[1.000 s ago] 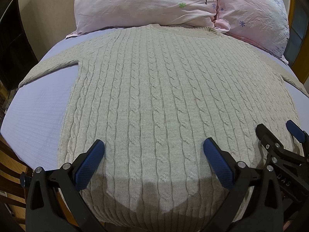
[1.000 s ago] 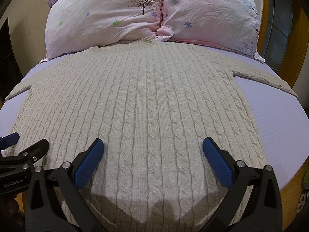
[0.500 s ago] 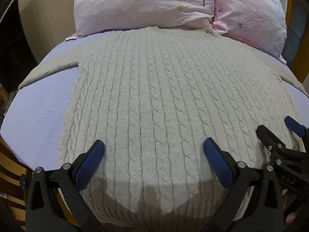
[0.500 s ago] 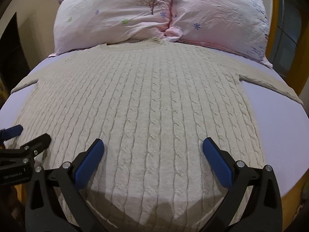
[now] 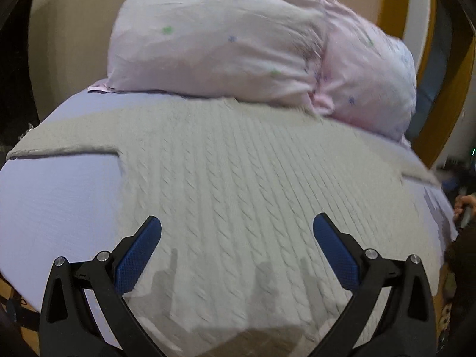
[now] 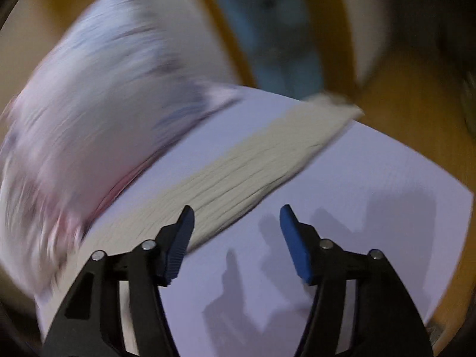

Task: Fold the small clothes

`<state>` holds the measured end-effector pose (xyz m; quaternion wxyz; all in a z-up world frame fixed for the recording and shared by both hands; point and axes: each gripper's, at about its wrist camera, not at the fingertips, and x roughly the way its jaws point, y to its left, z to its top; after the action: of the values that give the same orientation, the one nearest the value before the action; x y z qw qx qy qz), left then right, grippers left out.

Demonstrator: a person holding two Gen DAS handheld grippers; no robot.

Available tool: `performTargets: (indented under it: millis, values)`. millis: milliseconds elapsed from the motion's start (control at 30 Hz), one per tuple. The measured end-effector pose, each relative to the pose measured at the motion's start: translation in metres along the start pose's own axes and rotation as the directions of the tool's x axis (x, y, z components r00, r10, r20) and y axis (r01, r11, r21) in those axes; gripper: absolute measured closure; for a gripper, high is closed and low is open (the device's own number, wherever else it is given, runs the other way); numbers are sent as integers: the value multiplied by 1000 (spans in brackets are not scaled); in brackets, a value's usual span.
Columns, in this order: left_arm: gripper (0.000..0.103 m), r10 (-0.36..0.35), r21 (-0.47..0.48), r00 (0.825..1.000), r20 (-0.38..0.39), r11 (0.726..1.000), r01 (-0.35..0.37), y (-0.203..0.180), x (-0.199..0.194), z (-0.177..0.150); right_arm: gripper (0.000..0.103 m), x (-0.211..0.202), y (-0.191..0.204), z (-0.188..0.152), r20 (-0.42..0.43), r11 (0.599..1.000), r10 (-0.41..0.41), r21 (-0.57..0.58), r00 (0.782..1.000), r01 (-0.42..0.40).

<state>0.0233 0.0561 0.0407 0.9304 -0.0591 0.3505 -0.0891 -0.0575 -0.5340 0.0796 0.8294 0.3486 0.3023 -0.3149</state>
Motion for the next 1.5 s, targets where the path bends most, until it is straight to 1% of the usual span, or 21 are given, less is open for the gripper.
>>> performTargets:
  millis: [133,233,300,333,433,500,567,667,700,767,800,867,933,967,1000,1033,1100,1200,1333,1467,1500]
  values:
    - [1,37,-80,999,24,996,-35,39,2,20,52,41,-37,40,-43,985,-73,151,996,79]
    - [1,81,-148,996,35,986,-75,69,1,29,66,55,-55,52,-36,966,-68,249,997,75]
    - [1,102,-205,994,50,975,-90,92,-1,33,86,62,-56,57,-19,966,-76,247,997,79]
    - [1,107,-226,993,53,970,-92,100,-2,34,91,65,-55,58,-14,968,-88,235,996,89]
    - [1,123,-299,990,69,949,-97,130,-8,35,95,68,-45,58,13,972,-94,215,995,90]
    - [1,146,-344,986,84,933,-109,150,-12,36,96,53,-28,64,84,987,-68,154,994,55]
    - [1,178,-394,978,105,911,-124,171,-17,39,96,23,19,58,170,1000,-6,4,985,6]
    - [1,200,-455,970,136,883,-119,195,-22,40,96,-14,105,33,195,966,181,-220,964,-137]
    - [1,204,-475,968,148,873,-111,203,-24,40,96,-26,134,19,180,938,250,-290,951,-191]
    - [1,205,-537,960,188,840,-74,222,-29,37,96,-48,205,-27,93,832,402,-451,911,-322]
    - [1,205,-571,956,210,819,-51,231,-30,36,96,-53,227,-46,47,787,445,-498,894,-365]
    - [1,227,-602,954,194,796,-66,240,-29,35,96,-56,287,-104,-106,650,520,-595,848,-473]
    - [1,248,-624,955,165,776,-93,250,-26,36,92,-54,329,-169,-298,512,521,-641,800,-572]
    - [1,246,-631,957,156,770,-95,254,-24,37,85,-49,345,-197,-390,455,489,-648,780,-610]
    - [1,241,-645,961,136,758,-99,260,-19,38,72,-45,356,-226,-470,409,445,-650,762,-640]
    - [3,235,-656,964,127,749,-96,266,-17,39,66,-42,365,-253,-531,370,392,-656,751,-658]
    - [7,205,-696,973,108,715,-73,281,-9,40,44,-45,365,-268,-544,337,389,-667,744,-664]
    - [15,171,-736,981,94,675,-47,297,0,40,21,-62,351,-254,-468,353,451,-689,760,-633]
    - [22,172,-796,982,82,603,-40,324,12,44,19,-69,323,-209,-393,450,504,-640,769,-622]
    - [29,197,-827,977,76,560,-49,346,20,54,17,-57,303,-183,-361,507,506,-610,783,-609]
    - [44,210,-831,976,62,552,-66,351,22,56,17,-56,299,-179,-357,515,506,-605,785,-607]
